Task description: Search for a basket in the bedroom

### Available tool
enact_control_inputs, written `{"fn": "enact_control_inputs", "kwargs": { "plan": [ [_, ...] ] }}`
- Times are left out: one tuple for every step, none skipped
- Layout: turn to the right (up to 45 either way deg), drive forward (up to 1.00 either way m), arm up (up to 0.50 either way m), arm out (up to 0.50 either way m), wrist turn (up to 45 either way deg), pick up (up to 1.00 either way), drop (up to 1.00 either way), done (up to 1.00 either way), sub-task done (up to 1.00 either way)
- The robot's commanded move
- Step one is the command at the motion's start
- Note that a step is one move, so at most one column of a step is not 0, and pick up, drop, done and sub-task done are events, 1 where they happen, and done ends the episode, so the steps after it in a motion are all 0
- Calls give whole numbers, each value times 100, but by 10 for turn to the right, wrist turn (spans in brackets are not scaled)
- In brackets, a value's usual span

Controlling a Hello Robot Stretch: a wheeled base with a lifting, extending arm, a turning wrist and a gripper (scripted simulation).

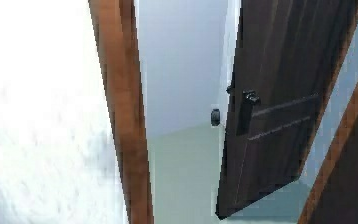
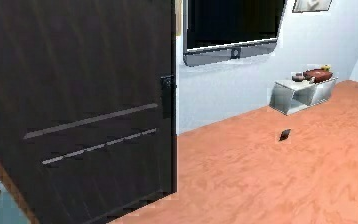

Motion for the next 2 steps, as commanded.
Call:
{"fn": "enact_control_inputs", "kwargs": {
  "plan": [
    [450,0,0,0,0,0,0,0,0],
    [450,0,0,0,0,0,0,0,0]
  ]
}}
